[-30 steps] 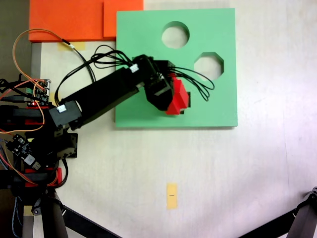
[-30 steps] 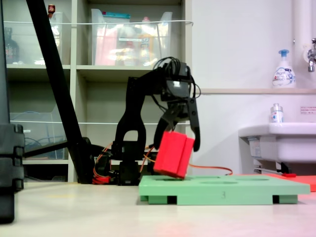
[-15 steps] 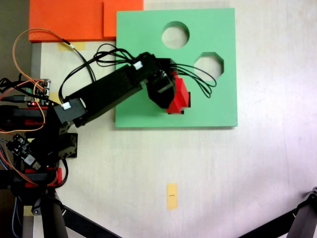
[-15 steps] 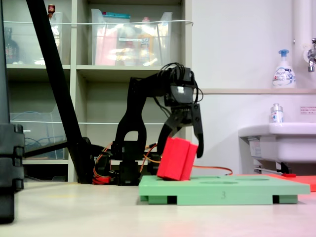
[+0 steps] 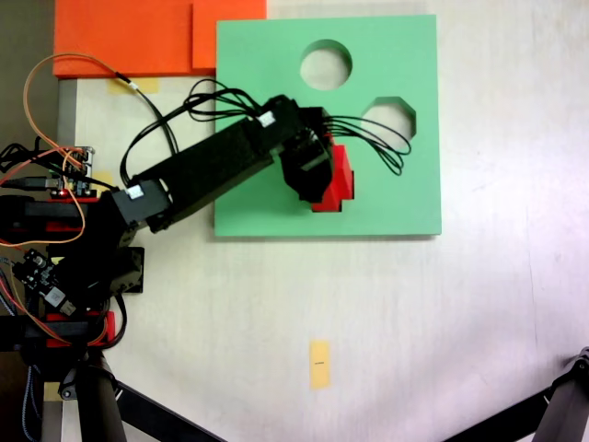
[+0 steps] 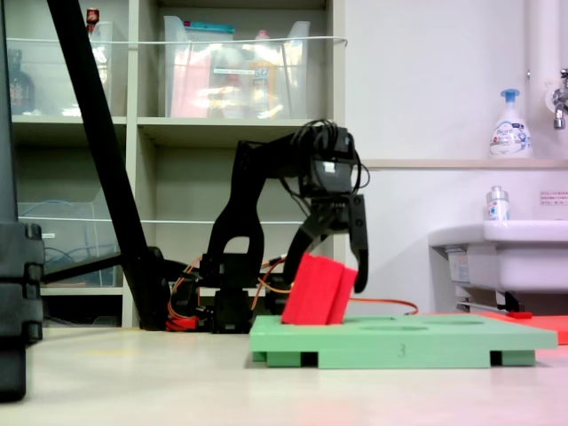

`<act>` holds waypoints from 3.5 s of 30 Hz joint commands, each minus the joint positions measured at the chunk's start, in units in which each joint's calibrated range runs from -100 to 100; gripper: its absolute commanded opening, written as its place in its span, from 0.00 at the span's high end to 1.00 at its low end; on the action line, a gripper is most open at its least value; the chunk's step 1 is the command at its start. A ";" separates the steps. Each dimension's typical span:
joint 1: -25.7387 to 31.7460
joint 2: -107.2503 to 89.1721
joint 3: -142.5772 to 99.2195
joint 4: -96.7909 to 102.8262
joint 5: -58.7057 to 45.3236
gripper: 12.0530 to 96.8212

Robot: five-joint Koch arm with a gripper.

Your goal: Put the cross columnar block into the corresponding hole

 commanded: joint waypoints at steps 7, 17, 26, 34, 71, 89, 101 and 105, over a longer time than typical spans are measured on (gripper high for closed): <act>0.34 3.09 2.97 3.46 -2.49 0.71; 0.24 2.95 1.47 1.63 -3.03 0.47; -0.44 -2.21 -1.52 -0.59 -2.98 0.30; -0.20 -15.48 -2.31 -0.59 -3.03 0.02; -22.91 -100.96 -115.18 81.07 -55.24 0.51; -18.66 -100.96 -130.23 87.42 -60.81 0.58; -18.75 -100.96 -130.23 89.25 -60.76 0.56; -18.75 -100.96 -130.23 89.25 -60.76 0.56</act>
